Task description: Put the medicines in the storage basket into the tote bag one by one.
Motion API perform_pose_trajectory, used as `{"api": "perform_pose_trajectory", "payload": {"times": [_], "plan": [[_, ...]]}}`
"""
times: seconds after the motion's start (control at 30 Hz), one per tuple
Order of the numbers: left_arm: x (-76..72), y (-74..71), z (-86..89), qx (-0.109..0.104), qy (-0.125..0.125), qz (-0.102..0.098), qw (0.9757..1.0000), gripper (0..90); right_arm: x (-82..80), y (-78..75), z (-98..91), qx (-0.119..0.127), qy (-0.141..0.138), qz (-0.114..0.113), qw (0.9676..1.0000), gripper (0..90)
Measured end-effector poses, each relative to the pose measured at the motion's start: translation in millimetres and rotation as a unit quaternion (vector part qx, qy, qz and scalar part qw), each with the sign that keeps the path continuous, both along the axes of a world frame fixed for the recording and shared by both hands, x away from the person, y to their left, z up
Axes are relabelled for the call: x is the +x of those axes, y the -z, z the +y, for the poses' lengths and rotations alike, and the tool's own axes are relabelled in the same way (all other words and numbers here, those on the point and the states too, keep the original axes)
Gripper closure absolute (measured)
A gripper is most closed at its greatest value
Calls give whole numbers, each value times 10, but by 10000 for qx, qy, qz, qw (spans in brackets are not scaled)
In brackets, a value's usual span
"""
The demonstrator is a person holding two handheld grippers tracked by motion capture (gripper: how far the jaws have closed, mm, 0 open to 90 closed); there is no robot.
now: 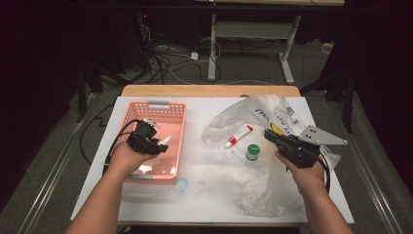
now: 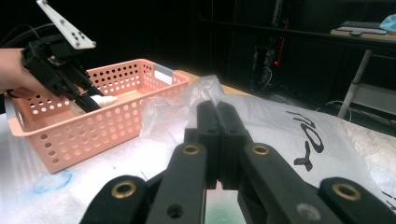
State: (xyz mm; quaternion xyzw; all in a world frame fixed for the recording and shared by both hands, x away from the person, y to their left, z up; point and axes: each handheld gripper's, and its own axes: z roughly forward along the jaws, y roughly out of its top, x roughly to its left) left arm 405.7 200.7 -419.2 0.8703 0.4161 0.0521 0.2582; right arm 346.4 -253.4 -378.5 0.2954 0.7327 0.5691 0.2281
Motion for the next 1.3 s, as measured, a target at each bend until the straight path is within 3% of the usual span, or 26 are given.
{"api": "perform_pose_trajectory", "payload": {"times": [0.3, 0.47, 0.63, 0.9, 1.0, 1.17, 1.3], "plan": [[-286, -101, 1, -385, -176, -524, 9977, 579, -10, -8, 1, 1, 2, 9, 10000, 900], [-432, -110, -10, -665, -322, -855, 9936, 579, -13, -10, 11, 2, -9, -18, 10000, 900], [-584, -121, -22, -815, -382, -1150, 9893, 579, -23, -20, 10, -23, -3, -36, 10000, 900], [-751, -156, -77, -1083, -310, -1358, 9843, 580, -30, -13, 36, -61, -39, -35, 10000, 900], [-773, -175, -104, -1275, -244, -1356, 9822, 580, -31, -12, 39, -60, -35, -36, 10000, 900], [-809, -227, -179, -1350, -107, -1400, 9808, 580, -30, -14, 36, -61, -38, -44, 10000, 900], [-861, -291, -255, -1475, 21, -1474, 9780, 580, -29, -18, 30, -49, -52, -63, 10000, 900]]}}
